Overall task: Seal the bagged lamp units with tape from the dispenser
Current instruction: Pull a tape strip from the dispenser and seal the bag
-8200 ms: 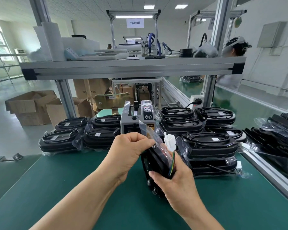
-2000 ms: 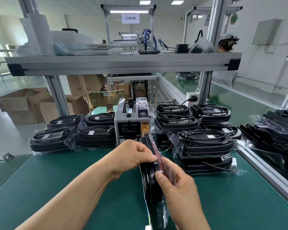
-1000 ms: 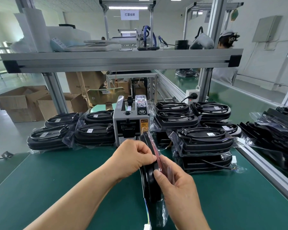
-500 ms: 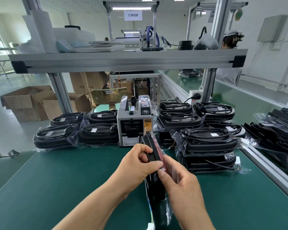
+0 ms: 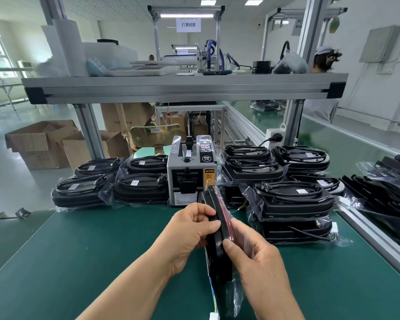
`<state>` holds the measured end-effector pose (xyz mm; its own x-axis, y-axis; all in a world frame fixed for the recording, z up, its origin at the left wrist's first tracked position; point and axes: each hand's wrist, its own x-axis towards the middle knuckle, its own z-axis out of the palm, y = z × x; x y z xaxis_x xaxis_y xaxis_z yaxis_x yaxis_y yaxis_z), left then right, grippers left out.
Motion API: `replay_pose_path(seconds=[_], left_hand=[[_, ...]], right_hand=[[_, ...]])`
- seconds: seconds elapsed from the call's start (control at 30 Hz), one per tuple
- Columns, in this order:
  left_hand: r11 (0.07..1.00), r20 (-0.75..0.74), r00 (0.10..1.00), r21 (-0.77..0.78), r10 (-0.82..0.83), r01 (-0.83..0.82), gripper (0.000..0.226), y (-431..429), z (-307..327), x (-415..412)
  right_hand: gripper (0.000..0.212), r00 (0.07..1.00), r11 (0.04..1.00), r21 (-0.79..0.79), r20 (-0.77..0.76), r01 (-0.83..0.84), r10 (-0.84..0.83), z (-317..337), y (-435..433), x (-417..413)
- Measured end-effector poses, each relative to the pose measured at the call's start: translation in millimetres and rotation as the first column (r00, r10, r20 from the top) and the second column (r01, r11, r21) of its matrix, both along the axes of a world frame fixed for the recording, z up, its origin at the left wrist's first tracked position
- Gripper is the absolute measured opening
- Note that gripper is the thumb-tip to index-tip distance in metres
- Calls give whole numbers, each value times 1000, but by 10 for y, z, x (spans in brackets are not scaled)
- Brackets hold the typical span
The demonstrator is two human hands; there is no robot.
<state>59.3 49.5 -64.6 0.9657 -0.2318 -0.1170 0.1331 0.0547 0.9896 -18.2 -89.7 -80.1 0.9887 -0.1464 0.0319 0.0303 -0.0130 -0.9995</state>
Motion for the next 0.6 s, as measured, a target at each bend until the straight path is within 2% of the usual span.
replay_pose_path(seconds=[0.07, 0.1, 0.17, 0.23, 0.37, 0.5, 0.6], left_hand=[[1000, -2, 1000, -2, 1, -1, 19, 15, -13, 3], [1000, 2, 1000, 4, -2, 2, 19, 22, -15, 12], [1000, 14, 1000, 30, -6, 5, 19, 15, -17, 28], [999, 21, 1000, 53, -3, 2, 19, -15, -14, 35], [996, 23, 1000, 87, -15, 13, 19, -12, -11, 50], [995, 0, 1000, 101, -20, 20, 13, 113, 40, 146], [975, -45, 974, 38, 221, -219, 18, 187, 60, 432]], right_hand=[[43, 998, 998, -20, -28, -57, 56, 98, -72, 17], [48, 995, 995, -46, -41, -92, 90, 180, -124, 54], [73, 990, 984, -114, -62, -133, 127, 344, -230, 214], [78, 990, 974, -190, -96, -122, 105, 502, -250, 472], [69, 985, 919, -370, -148, -135, 85, 582, -90, 970], [17, 982, 848, -510, -181, -144, 58, 471, 10, 1171], [34, 987, 817, -566, -158, -113, 28, 422, 16, 1209]])
